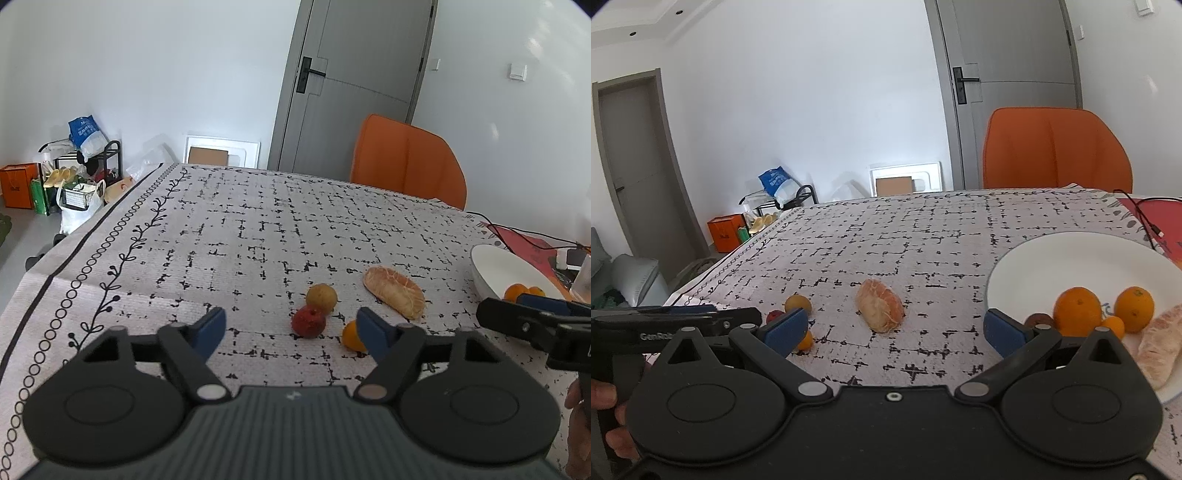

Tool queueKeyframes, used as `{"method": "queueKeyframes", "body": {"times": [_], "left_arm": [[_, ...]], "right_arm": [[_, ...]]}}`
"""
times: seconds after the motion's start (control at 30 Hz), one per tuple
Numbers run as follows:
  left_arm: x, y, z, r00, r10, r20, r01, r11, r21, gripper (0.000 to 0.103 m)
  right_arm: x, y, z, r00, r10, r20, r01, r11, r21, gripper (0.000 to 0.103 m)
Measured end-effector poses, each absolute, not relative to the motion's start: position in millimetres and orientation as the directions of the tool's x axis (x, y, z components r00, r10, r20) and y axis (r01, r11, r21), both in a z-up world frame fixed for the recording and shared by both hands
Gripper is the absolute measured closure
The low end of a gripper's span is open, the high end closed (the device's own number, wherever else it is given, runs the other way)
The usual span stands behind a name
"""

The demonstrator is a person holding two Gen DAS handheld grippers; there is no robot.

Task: Organize fruits
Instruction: 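Move both tools back to the fruit and close the left tool on another red plum, then close the right tool on the other pomelo segment while the left tool holds the plum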

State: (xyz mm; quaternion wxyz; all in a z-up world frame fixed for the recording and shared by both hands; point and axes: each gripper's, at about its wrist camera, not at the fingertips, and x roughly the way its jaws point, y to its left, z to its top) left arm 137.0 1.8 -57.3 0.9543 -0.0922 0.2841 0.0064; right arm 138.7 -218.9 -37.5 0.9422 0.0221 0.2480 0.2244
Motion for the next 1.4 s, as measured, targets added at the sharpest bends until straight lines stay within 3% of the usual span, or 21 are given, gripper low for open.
{"method": "queueKeyframes", "body": {"times": [0.23, 0.63, 0.7, 0.73, 1.4], "left_arm": [[147, 3, -64, 0.831, -0.044, -0.555, -0.077, 0.978, -0.192, 0.047], [163, -1, -76, 0.816, -0.068, -0.574, -0.072, 0.973, -0.218, 0.066], [164, -2, -77, 0.817, -0.064, -0.573, -0.074, 0.974, -0.215, 0.079], [165, -3, -78, 0.816, -0.064, -0.574, -0.076, 0.973, -0.218, 0.081], [151, 31, -71, 0.826, -0.01, -0.563, -0.166, 0.951, -0.26, 0.081]], "right_arm": [[149, -209, -40, 0.761, 0.439, -0.477, -0.43, 0.893, 0.134, 0.022], [162, -199, -44, 0.747, 0.435, -0.503, -0.44, 0.89, 0.116, 0.026], [165, -197, -44, 0.745, 0.434, -0.506, -0.442, 0.89, 0.111, 0.029], [166, -195, -44, 0.744, 0.433, -0.509, -0.445, 0.889, 0.106, 0.032], [196, -157, -56, 0.71, 0.407, -0.574, -0.492, 0.87, 0.008, 0.042]]}}
